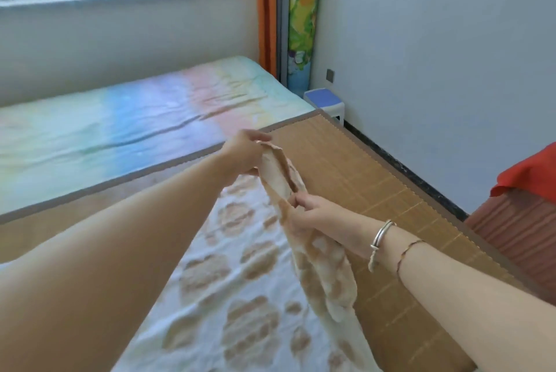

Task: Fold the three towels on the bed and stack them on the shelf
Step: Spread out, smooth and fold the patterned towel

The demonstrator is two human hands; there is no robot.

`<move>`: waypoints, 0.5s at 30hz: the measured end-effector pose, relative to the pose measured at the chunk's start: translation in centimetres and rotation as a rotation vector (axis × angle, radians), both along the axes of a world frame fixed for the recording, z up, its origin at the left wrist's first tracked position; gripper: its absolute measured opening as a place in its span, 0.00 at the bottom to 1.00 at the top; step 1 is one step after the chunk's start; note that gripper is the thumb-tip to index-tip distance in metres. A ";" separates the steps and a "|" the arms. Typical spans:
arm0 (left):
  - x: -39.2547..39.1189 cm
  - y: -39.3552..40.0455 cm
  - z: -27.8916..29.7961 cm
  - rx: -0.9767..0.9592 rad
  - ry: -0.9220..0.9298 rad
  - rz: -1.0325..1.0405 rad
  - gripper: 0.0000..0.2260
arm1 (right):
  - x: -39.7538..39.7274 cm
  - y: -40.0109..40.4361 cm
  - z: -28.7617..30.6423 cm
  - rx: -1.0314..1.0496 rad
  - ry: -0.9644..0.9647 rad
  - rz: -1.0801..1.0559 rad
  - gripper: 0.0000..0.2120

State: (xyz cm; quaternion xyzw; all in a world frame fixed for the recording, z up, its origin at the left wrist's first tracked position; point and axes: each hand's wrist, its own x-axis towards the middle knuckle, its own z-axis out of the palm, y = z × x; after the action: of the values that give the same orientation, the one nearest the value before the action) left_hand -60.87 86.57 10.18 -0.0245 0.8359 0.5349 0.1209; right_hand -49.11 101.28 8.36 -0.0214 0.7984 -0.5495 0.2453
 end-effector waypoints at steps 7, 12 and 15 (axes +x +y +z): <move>8.1 -22.0 10.8 0.047 0.039 0.106 0.18 | 4.7 -20.0 11.1 -0.047 0.101 -0.008 0.32; 14.5 -37.0 12.8 -0.010 -0.011 0.106 0.21 | 10.0 -33.8 13.8 0.022 0.085 0.126 0.22; 18.0 -44.1 11.6 -0.010 -0.051 0.129 0.22 | 12.7 -41.1 12.9 0.035 0.058 0.198 0.13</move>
State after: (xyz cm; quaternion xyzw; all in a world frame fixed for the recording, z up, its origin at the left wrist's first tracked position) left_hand -42.86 42.45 21.78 -0.0928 0.8318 0.5367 0.1074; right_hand -36.46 60.22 21.22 -0.1119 0.8085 -0.5079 0.2754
